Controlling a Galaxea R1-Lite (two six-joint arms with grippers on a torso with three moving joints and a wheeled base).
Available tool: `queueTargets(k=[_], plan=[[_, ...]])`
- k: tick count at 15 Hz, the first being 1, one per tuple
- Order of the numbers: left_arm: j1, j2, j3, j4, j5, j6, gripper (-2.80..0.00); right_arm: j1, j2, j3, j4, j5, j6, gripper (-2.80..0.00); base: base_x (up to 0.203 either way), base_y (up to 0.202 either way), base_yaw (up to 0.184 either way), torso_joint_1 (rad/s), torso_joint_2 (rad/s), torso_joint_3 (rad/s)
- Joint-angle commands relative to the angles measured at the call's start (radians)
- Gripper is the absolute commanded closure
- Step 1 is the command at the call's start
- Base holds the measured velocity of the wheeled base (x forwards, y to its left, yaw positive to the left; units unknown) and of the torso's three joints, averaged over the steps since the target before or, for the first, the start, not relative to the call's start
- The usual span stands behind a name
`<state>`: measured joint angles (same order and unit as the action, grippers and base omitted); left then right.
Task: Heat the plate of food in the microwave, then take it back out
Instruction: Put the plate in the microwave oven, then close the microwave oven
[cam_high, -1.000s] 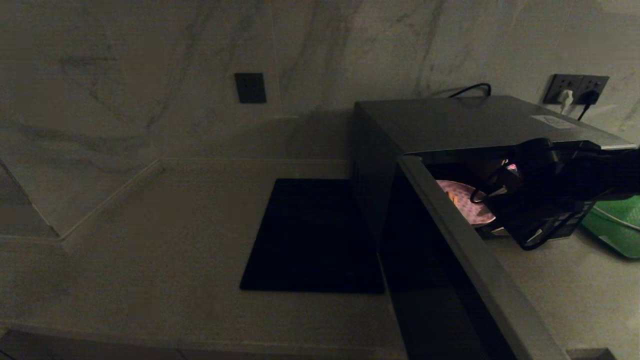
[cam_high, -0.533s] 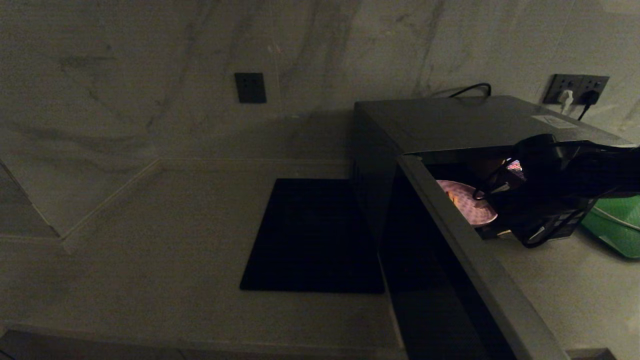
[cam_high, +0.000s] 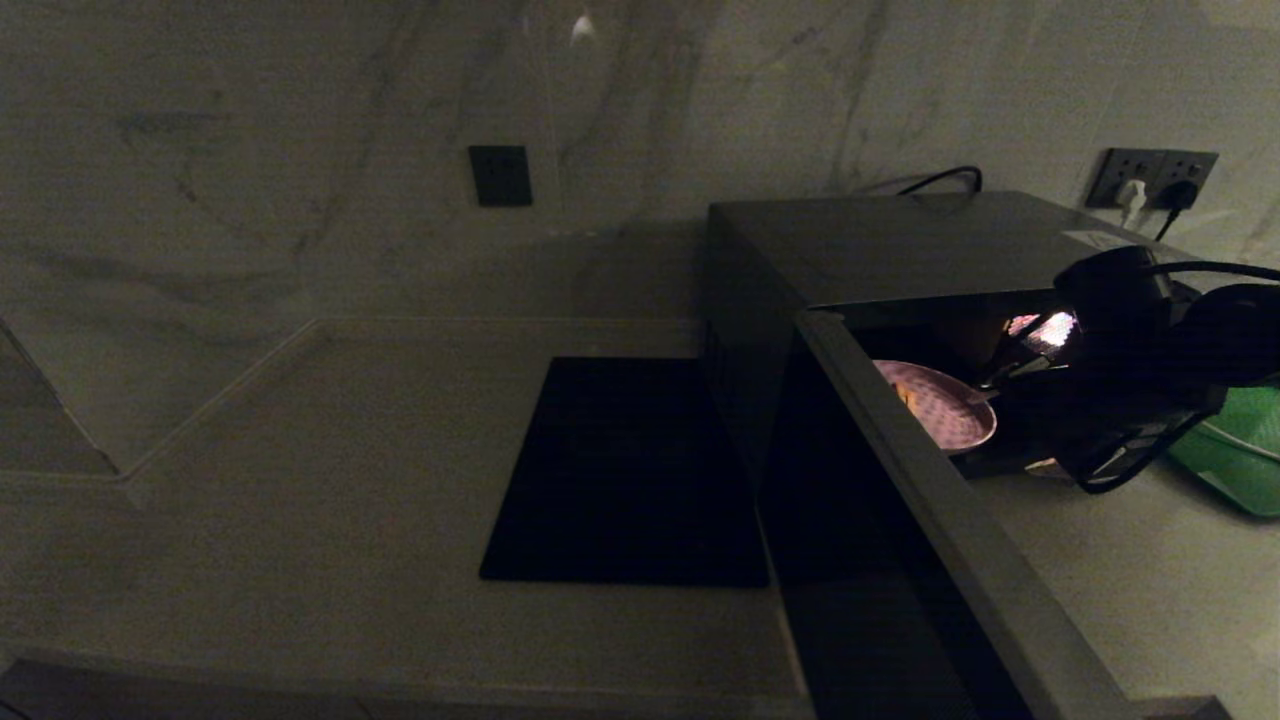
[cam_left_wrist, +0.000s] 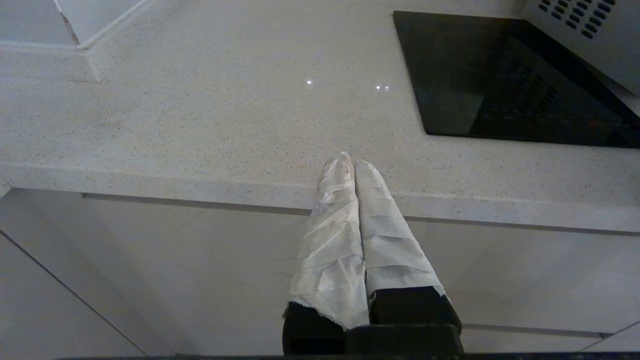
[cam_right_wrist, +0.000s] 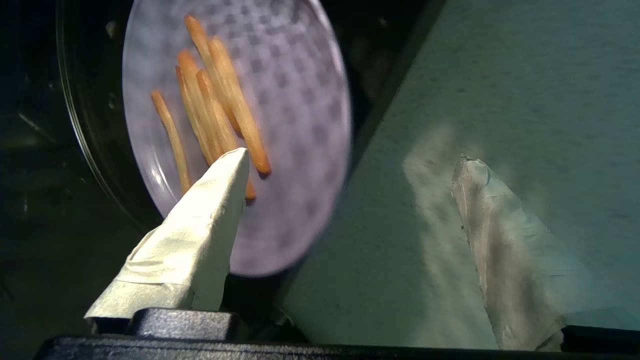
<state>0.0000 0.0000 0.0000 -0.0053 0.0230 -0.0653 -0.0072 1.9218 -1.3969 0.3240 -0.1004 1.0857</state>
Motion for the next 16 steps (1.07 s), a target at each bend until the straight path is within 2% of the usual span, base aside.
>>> queueTargets(k=[1,8,13,14,15,16], plan=[[0.000,-0.002,0.000,-0.001,0.000,-0.001,0.00,-0.010,-0.059,0.031,0.001,-0.006,-0.004,-2.80,0.000,0.000,0.000,0.000,0.00,0.000],[0.000,-0.002,0.000,-0.001,0.000,-0.001,0.00,-0.097,-0.262,0.138,0.105,-0.028,-0.090,-2.80,0.000,0.000,0.000,0.000,0.00,0.000],[0.000,-0.002,0.000,-0.001,0.000,-0.001,0.00,-0.264,-0.430,0.264,0.117,-0.036,-0.216,-2.80,0.000,0.000,0.000,0.000,0.00,0.000],[0.000,-0.002,0.000,-0.001,0.000,-0.001,0.00,-0.295,-0.464,0.284,0.117,-0.036,-0.248,-2.17,0.000,0.000,0.000,0.000,0.00,0.000],[0.000,-0.002,-0.002,-0.001,0.000,-0.001,0.00,-0.330,-0.496,0.308,0.118,-0.036,-0.277,0.00,0.000,0.000,0.000,0.000,0.00,0.000],[0.000,-0.002,0.000,-0.001,0.000,-0.001,0.00,-0.362,-0.527,0.325,0.126,-0.036,-0.304,0.00,0.000,0.000,0.000,0.000,0.00,0.000]])
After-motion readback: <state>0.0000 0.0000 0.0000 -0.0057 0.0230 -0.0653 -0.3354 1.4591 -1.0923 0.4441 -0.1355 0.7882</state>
